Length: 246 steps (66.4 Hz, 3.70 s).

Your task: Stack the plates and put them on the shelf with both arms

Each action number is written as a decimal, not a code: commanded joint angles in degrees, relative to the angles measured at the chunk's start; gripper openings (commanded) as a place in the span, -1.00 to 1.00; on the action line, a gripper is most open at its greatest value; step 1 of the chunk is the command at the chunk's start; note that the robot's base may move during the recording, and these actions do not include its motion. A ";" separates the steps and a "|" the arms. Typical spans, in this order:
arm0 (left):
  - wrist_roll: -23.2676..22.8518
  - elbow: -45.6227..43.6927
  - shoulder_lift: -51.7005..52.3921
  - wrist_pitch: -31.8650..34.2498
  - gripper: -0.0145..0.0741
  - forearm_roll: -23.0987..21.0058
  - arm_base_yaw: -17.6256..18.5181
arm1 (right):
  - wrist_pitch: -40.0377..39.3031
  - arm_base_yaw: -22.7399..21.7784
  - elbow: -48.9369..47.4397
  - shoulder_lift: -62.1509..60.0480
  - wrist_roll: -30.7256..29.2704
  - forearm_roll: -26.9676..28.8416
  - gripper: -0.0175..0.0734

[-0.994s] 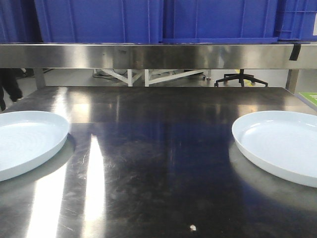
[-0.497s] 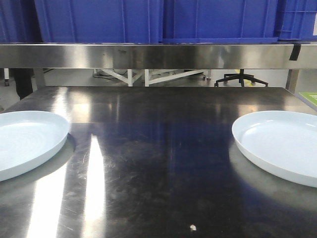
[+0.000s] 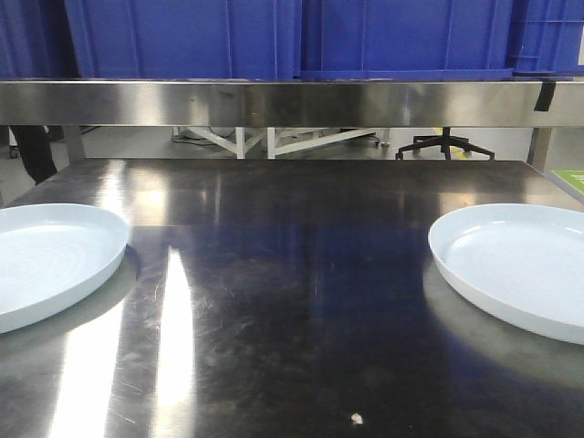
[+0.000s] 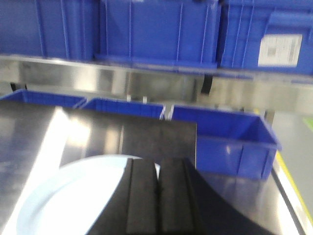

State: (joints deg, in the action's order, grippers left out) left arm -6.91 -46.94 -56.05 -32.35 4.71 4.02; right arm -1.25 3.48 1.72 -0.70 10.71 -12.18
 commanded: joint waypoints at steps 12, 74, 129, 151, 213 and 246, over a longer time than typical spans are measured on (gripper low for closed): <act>-0.18 -2.24 0.64 3.10 -0.48 0.05 0.21 | 4.25 -0.22 -10.45 1.52 1.18 3.62 -0.49; -0.18 -2.24 0.64 1.83 -0.48 0.05 0.21 | 12.77 -0.22 -29.38 46.34 1.12 4.07 -0.49; 2.21 -2.24 -7.71 -2.57 0.55 -0.27 0.08 | 13.37 -0.22 -29.38 46.34 1.17 4.07 0.50; 1.10 -2.24 -19.18 -0.71 0.55 -0.27 0.08 | 13.42 -0.22 -29.38 46.34 1.17 4.07 0.50; 1.10 -2.24 -27.29 5.32 0.55 0.18 -0.58 | 13.42 -0.22 -29.33 46.34 1.17 4.07 0.50; 1.06 -2.24 -27.29 5.79 0.55 -0.39 -3.27 | 13.42 -0.22 -29.26 46.34 1.17 4.07 0.50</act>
State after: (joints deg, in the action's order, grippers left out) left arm -5.27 -47.35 -84.93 -29.46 4.58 0.81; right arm 15.95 3.48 -25.49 45.72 11.78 -7.36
